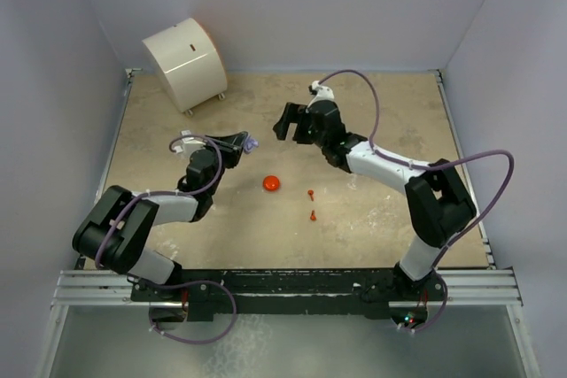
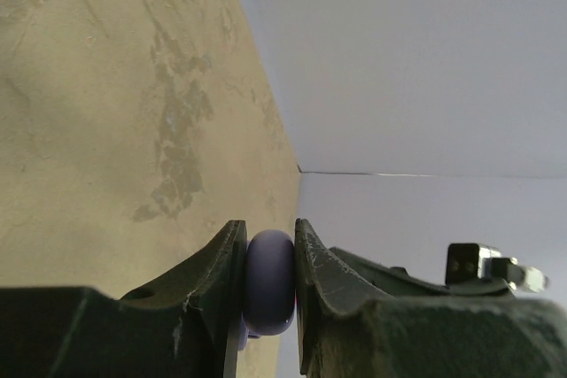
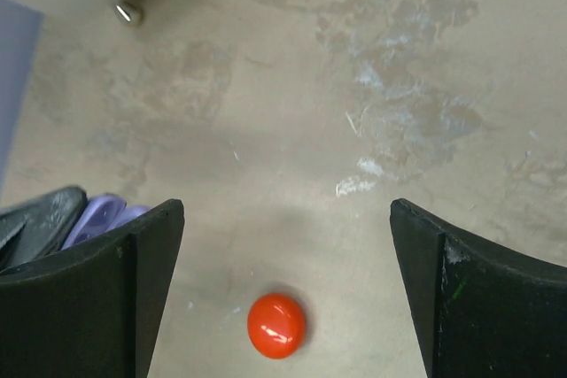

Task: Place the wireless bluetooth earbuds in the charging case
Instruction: Place the earbud in the charging case.

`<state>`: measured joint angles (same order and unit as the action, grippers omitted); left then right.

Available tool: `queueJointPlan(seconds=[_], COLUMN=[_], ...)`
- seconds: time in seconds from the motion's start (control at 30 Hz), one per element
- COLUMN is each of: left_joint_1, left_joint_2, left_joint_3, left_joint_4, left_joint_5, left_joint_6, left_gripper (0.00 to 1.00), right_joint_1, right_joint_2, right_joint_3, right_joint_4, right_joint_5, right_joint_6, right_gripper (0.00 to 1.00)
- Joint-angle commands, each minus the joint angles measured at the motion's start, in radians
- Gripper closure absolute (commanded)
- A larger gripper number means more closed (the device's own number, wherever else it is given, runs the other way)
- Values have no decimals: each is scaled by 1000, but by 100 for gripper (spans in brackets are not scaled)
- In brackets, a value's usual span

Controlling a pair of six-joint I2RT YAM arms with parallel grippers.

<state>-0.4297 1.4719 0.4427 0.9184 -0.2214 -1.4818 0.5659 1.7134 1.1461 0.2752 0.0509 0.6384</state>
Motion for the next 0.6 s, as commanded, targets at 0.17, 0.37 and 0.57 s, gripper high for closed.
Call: queueJointPlan(seconds=[0.17, 0.37, 0.57], left_joint_1=[-24, -33, -44], left_joint_2=[68, 84, 123], left_joint_3=[42, 58, 92], left_joint_4=[78, 83, 86], left_joint_5=[-39, -49, -44], left_joint_6=[-14, -3, 1], left_gripper=[100, 100, 100], right_joint_1=[109, 178, 245], right_joint_2=[-102, -90, -59], right_joint_3=[-89, -94, -86], right_joint_4=[-41, -73, -73], right_joint_5=[293, 370, 392], right_joint_6=[-127, -152, -151], right_gripper=[0, 0, 0])
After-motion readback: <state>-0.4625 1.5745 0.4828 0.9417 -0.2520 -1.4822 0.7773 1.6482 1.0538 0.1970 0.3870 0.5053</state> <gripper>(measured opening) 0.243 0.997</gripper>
